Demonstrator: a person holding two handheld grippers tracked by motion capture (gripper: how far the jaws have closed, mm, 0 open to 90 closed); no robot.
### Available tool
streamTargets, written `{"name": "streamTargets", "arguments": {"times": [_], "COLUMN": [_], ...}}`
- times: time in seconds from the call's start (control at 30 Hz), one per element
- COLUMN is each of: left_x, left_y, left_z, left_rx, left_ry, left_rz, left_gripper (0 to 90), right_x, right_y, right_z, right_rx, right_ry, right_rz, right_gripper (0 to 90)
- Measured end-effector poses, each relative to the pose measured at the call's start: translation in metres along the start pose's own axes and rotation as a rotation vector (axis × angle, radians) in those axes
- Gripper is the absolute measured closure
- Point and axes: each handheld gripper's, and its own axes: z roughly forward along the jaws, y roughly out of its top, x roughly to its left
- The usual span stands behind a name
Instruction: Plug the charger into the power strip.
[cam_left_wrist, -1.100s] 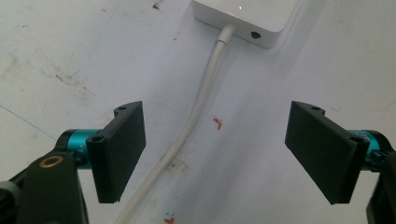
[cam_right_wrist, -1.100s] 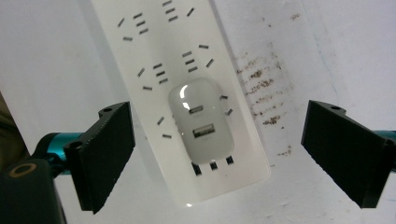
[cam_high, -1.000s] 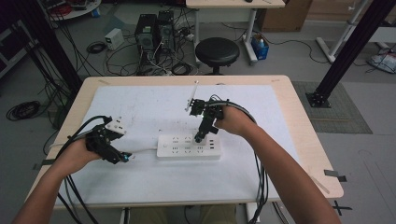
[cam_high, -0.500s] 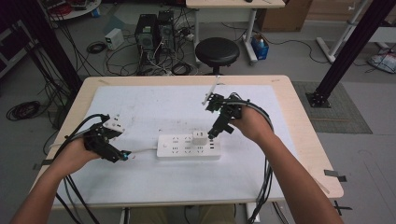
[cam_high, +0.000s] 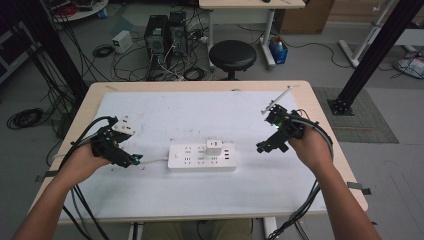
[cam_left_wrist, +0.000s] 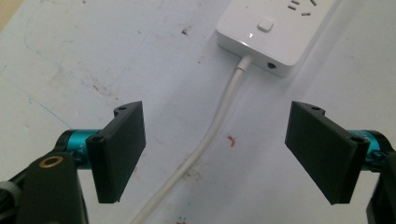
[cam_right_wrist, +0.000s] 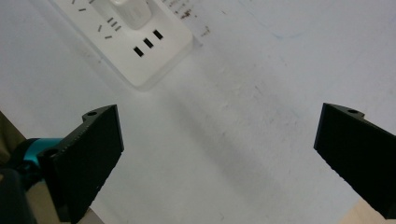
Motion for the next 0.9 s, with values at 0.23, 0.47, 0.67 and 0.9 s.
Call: {"name": "streamTargets", "arguments": {"times": [0.23, 0.47, 0.67, 0.9], "left_x": [0.006, 0.007, 0.008, 0.007], "left_y": [0.0, -0.003, -0.006, -0.009], "left_z": [0.002, 0.002, 0.003, 0.007], "left_rx": [-0.034, -0.028, -0.026, -0.032], "left_ry": [0.006, 0.014, 0.017, 0.01], "left_rz": [-0.028, -0.031, -0.039, -0.046], "left_gripper": [20.3, 20.3, 20.3, 20.3], "right_x": [-0.009, -0.013, -0.013, -0.012], "right_y": [-0.025, -0.034, -0.034, -0.038], "right_z": [-0.004, 0.003, 0.008, 0.011], "right_rx": [-0.028, -0.041, -0.034, -0.039], "right_ry": [-0.016, -0.02, -0.017, -0.001], "right_rz": [0.02, 0.04, 0.035, 0.039], "right_gripper": [0.7, 0.7, 0.7, 0.7]}}
